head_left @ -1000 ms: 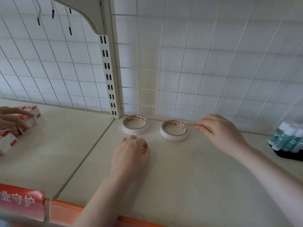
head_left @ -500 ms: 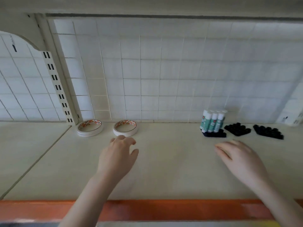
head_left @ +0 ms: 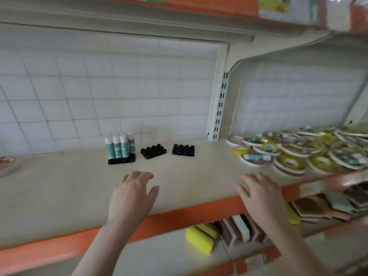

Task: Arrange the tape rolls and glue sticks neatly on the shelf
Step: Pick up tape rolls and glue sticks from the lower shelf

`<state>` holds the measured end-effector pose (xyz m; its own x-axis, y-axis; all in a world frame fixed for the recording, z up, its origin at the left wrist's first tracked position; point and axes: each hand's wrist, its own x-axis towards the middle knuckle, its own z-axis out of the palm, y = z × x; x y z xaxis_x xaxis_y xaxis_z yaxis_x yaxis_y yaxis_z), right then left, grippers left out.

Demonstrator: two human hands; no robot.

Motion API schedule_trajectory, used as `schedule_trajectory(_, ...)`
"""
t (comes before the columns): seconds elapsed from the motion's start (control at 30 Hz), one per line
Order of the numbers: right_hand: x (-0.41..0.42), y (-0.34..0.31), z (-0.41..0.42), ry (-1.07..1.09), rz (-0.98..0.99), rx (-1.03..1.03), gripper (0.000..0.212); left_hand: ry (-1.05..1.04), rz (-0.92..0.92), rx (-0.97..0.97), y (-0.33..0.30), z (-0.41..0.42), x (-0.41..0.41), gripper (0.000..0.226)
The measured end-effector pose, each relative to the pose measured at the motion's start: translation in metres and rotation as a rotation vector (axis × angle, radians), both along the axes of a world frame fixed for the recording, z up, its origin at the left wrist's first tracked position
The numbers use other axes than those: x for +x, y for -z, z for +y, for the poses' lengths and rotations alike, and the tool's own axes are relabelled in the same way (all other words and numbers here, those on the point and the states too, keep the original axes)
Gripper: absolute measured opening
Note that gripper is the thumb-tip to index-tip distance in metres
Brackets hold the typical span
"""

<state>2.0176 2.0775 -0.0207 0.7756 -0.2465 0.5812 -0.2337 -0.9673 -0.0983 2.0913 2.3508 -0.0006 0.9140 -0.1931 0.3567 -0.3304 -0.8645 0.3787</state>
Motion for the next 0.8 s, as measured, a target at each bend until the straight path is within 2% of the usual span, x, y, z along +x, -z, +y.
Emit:
schedule_trajectory(0.17,-0.018,0.003,-0.065,0.059,0.025,0.072,0.017,0.102,0.005,0.008,-0.003,-0.080,-0.006,0.038)
schedule_trajectory(0.3,-0.014,0.008,-0.108,0.090,-0.039,0.094,0.022,0.171,-0.008,0.011,-0.004,-0.134,0.007,0.039)
schedule_trajectory(0.43,-0.001,0.005,-0.147,0.095,-0.096,0.085,0.015,0.247,-0.025,-0.022,-0.005,-0.186,0.026,0.039)
schedule_trajectory(0.63,0.018,-0.007,-0.206,0.102,-0.173,0.069,0.016,0.318,-0.042,-0.017,-0.014,-0.251,0.047,0.037)
schedule_trajectory(0.8,0.038,-0.012,-0.248,0.008,-0.234,0.057,0.016,0.332,-0.012,0.018,-0.016,-0.294,0.052,0.035)
